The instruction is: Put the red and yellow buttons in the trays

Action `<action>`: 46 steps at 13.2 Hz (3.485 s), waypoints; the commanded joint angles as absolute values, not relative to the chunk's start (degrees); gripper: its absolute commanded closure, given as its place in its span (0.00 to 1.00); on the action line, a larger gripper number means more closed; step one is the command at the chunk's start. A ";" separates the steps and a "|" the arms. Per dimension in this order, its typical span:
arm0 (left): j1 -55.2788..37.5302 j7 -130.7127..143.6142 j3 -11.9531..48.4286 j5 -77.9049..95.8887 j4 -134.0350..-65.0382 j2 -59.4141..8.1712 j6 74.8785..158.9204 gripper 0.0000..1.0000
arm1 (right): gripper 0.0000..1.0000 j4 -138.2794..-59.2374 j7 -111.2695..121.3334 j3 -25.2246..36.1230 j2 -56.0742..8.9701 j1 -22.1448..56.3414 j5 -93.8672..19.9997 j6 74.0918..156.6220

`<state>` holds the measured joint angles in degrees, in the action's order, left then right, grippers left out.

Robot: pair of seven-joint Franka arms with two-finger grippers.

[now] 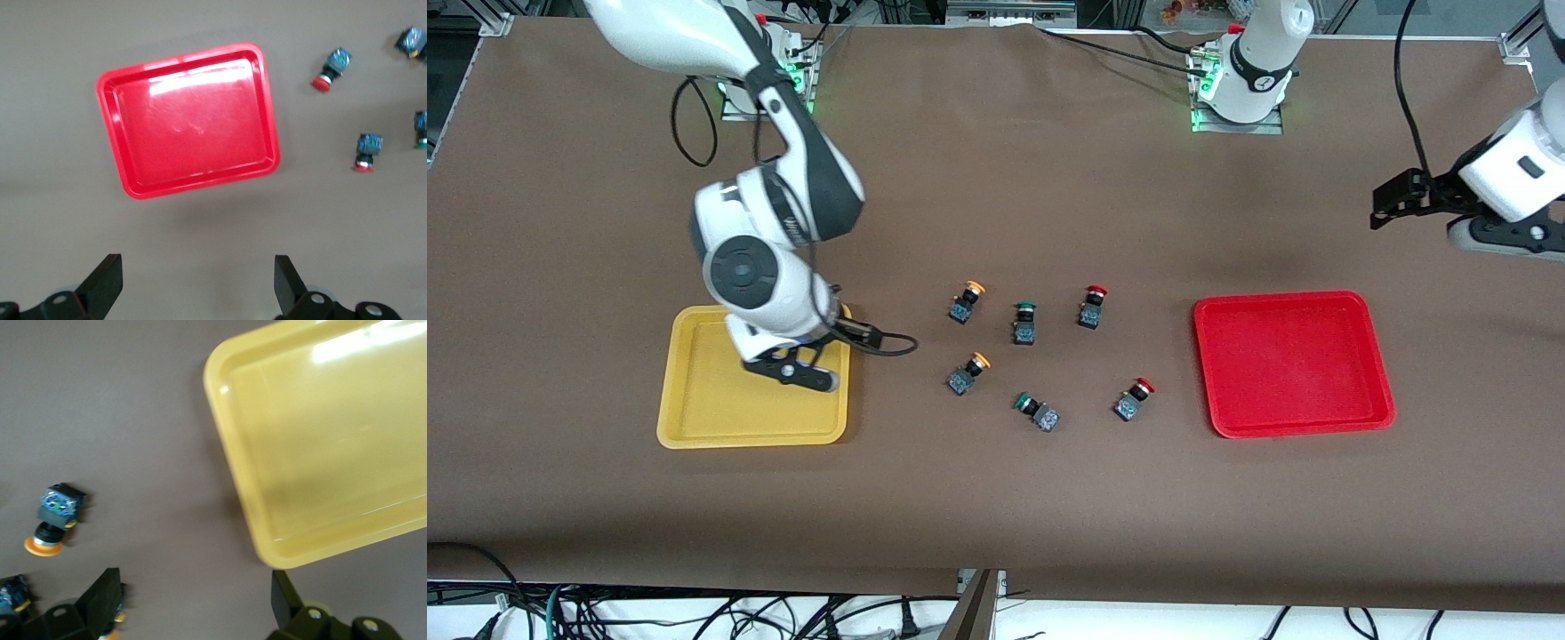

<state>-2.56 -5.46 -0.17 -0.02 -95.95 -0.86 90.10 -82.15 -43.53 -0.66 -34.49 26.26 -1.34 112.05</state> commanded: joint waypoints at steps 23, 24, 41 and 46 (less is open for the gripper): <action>-18.28 -16.52 3.16 0.62 -93.69 -44.11 152.12 0.00 | 1.00 -91.23 -64.07 -0.18 -43.42 40.61 -1.49 134.56; -18.72 -16.52 3.16 0.53 -93.78 -44.82 152.66 0.00 | 1.00 -90.97 -63.29 -0.18 -43.07 40.43 -1.49 134.30; -14.17 -19.07 2.98 0.09 -93.78 -34.74 131.89 0.90 | 1.00 -91.67 -7.40 3.43 -39.98 4.40 -0.97 120.92; -7.31 -26.95 2.20 -0.70 -95.01 -32.34 121.46 0.88 | 0.00 -92.91 -6.16 3.34 -40.17 3.95 -0.88 125.60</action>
<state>-9.41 -22.34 1.92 0.06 -93.01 -32.16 121.18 -92.19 -6.99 4.07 -41.71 3.94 -1.17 124.87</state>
